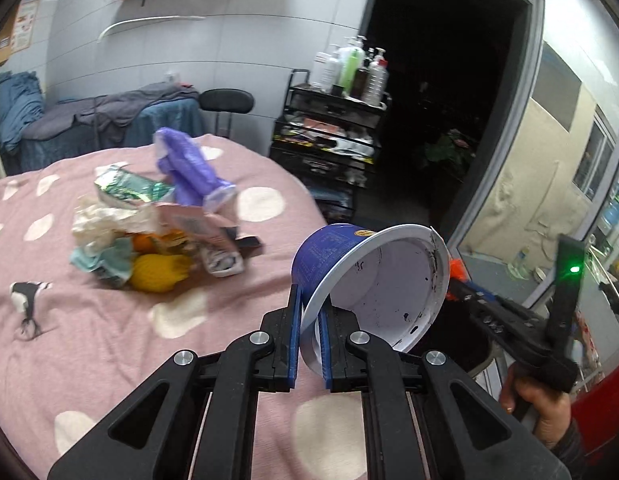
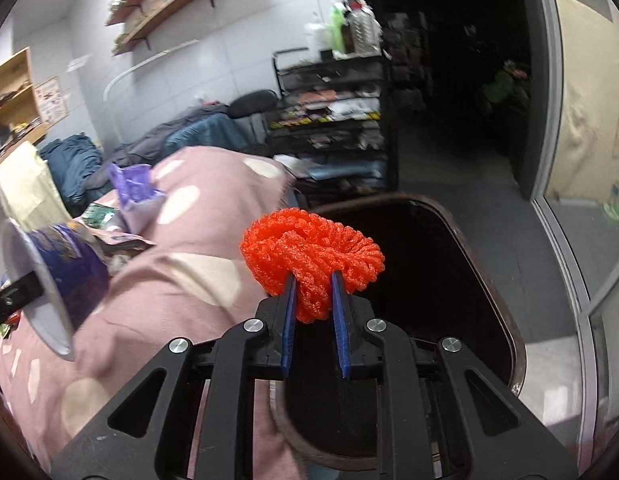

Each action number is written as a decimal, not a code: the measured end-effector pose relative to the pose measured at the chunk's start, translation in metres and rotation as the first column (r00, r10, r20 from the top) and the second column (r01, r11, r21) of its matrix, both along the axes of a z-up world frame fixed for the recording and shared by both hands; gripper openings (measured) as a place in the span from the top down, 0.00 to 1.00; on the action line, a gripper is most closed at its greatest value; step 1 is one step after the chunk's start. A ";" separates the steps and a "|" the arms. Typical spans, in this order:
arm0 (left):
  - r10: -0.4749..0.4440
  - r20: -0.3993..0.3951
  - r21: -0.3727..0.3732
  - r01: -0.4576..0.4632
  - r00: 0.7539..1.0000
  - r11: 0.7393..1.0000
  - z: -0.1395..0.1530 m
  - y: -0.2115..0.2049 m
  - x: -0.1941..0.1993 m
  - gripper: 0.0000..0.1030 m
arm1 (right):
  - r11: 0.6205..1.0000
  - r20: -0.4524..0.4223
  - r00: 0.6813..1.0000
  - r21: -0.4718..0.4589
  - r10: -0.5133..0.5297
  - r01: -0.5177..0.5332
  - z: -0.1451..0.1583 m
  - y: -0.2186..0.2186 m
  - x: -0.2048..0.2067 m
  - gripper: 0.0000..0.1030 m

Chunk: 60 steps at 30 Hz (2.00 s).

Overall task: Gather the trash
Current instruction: 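Carry both items to the brown bin and open the right gripper over it, then open the left gripper to drop the yogurt cup into the bin, return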

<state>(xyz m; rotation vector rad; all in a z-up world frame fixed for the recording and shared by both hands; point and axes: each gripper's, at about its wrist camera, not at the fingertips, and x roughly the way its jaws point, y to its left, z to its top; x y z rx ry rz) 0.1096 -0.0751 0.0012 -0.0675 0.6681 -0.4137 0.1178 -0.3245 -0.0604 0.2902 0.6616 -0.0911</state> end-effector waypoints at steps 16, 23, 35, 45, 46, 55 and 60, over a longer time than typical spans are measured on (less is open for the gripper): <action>-0.122 -0.068 0.028 0.124 0.990 0.992 -0.018 -0.064 0.010 0.91 | 0.994 -0.208 0.974 0.039 -0.093 0.104 -0.071 -0.030 0.013 0.44; -0.152 -0.099 0.053 0.158 0.983 0.986 -0.025 -0.084 0.015 0.91 | 0.979 -0.136 0.969 -0.010 -0.205 0.205 -0.051 -0.047 0.002 0.31; -0.242 -0.202 0.128 0.271 0.949 0.954 -0.050 -0.144 0.027 0.91 | 0.898 -0.034 0.897 0.012 -0.440 0.441 -0.016 -0.106 -0.026 0.23; -0.260 -0.300 0.220 0.332 0.918 0.917 -0.080 -0.180 0.041 0.91 | 0.891 -0.034 0.891 0.031 -0.452 0.453 -0.016 -0.110 -0.030 0.23; -0.259 -0.305 0.228 0.335 0.916 0.914 -0.082 -0.181 0.044 0.91 | 0.892 -0.034 0.892 0.032 -0.450 0.451 -0.016 -0.110 -0.029 0.23; -0.242 -0.350 0.267 0.344 0.905 0.900 -0.094 -0.189 0.047 0.88 | 0.885 -0.027 0.886 0.042 -0.462 0.463 -0.014 -0.113 -0.029 0.19; -0.244 -0.330 0.259 0.336 0.912 0.906 -0.091 -0.188 0.045 0.60 | 0.885 -0.028 0.886 0.045 -0.463 0.464 -0.014 -0.113 -0.029 0.19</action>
